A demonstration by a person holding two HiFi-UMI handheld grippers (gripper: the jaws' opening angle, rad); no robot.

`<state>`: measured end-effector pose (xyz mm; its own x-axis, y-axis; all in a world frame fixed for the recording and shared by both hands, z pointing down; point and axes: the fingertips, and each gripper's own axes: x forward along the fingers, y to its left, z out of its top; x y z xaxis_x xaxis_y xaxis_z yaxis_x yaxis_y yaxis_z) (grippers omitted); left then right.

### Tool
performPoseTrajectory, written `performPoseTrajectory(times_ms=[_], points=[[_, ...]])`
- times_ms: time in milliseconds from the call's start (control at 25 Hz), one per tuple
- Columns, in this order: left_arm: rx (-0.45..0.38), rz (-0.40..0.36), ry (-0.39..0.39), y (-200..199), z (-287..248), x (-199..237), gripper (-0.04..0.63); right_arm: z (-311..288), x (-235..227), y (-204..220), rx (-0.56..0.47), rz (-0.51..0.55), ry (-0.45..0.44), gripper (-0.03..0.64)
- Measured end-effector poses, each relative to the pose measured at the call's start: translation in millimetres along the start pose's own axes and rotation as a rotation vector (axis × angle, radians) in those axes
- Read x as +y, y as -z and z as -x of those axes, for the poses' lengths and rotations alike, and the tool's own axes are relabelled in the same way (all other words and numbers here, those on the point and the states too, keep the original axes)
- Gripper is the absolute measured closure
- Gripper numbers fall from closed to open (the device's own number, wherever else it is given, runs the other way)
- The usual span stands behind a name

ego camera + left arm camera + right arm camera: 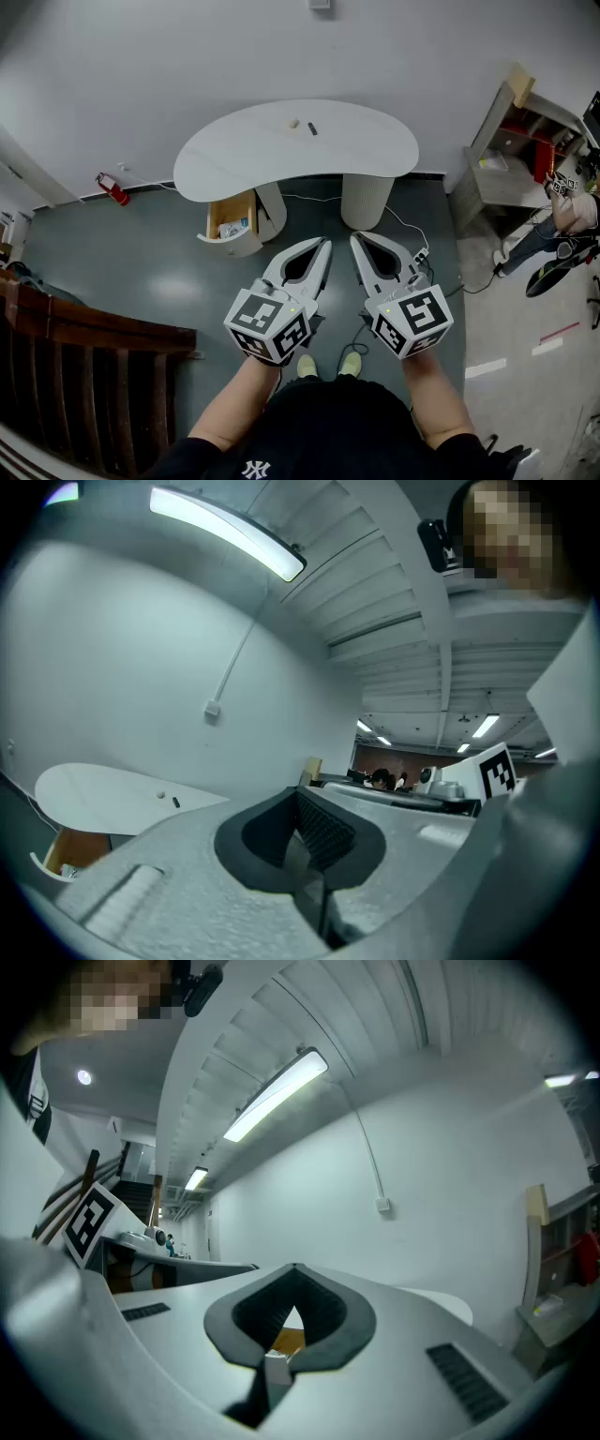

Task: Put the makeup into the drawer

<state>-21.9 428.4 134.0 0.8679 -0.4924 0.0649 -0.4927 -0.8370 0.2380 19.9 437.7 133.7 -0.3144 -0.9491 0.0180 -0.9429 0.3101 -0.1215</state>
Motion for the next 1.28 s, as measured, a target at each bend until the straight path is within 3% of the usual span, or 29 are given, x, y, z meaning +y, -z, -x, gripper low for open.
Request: performPoseTrajectory(times_ms=[360,1280], points=[[-0.002,-0.011,-0.014,-1,-9,2,0.586,0,-10,-2,-0.022,-0.066,-0.031,0.601],[0.012,-0.041,-0.094,13,-43,-17,0.586,28,-63,3,-0.044,-0.08,-0.038,0.601]])
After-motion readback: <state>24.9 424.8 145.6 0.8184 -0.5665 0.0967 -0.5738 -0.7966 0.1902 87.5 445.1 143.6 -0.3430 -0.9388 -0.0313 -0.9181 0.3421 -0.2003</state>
